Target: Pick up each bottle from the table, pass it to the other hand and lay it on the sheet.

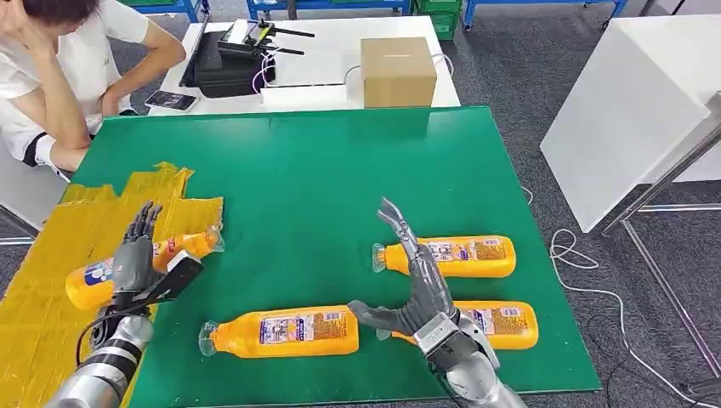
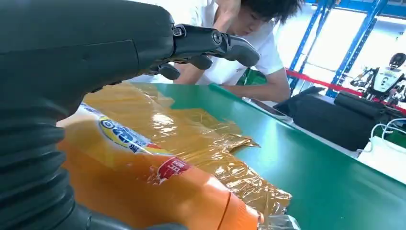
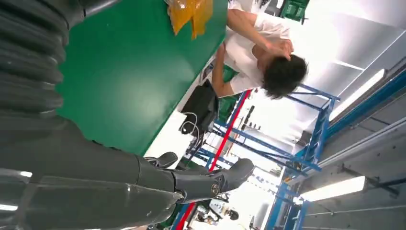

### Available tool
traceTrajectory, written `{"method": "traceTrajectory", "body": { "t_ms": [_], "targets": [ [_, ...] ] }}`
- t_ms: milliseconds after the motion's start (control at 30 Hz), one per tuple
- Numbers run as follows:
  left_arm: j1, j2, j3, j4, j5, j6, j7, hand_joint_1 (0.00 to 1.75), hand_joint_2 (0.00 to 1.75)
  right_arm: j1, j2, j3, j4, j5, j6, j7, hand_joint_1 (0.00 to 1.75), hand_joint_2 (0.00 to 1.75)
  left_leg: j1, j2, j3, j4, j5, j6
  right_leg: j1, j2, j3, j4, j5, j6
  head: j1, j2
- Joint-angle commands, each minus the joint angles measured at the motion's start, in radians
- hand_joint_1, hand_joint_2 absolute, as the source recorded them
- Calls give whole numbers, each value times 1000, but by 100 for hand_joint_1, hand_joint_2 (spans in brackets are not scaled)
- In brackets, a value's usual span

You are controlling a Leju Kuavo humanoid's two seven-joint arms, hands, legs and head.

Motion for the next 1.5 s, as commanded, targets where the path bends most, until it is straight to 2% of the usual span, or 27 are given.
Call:
{"method": "traceTrajectory", "body": {
  "t_ms": [33,167,367,500,533,567,600,700,1067,1500],
  "targets": [
    [-17,-15,-20,9,3,-3,3,0,175,-20,-4,-11,48,1,-4,5,0,175,1,-1,1,0,0,0,1,-1,2,-2,0,1,0,0],
    [6,-28,-35,-56,46,4,-13,0,175,-12,-1,-18,48,14,-9,13,0,175,1,-1,1,-1,-1,0,1,-1,2,-2,0,1,0,0],
    [105,-65,-84,-352,139,-50,7,0,175,-2,-7,-2,45,153,-63,41,0,175,1,-2,0,0,0,0,1,-2,1,-1,0,1,0,0],
    [156,-104,-72,-522,284,-159,-14,0,175,-28,-33,81,27,381,-92,87,0,175,1,-1,0,1,-1,0,1,-1,1,-1,0,1,0,0],
    [159,-118,-79,-556,370,-257,-57,0,175,-104,-101,205,70,537,13,199,0,175,1,0,-1,1,-1,0,1,0,0,-1,0,1,0,0],
    [156,-133,-80,-575,371,-266,-48,0,175,-121,-73,240,126,653,-8,217,0,175,1,-1,-1,1,-2,0,1,-1,0,-1,0,1,0,0],
    [151,-142,-89,-585,370,-272,-32,0,175,-138,-48,262,197,678,-44,214,0,175,0,1,-1,1,-1,1,0,1,-1,-1,0,1,0,0],
    [144,-144,-95,-575,371,-275,-24,0,175,-164,-33,291,260,697,-66,217,0,175,2,1,1,-1,-1,0,1,1,2,-3,1,1,0,0],
    [155,-170,-94,-671,444,-332,-36,0,175,-190,-23,336,294,758,-76,265,0,175,1,0,0,0,-1,1,1,1,1,-1,0,1,0,0],
    [192,-191,-189,-853,463,-341,-16,0,175,-287,76,474,480,958,-82,379,0,175,1,1,0,0,-1,0,0,1,0,-1,0,1,0,0]
  ]
}}
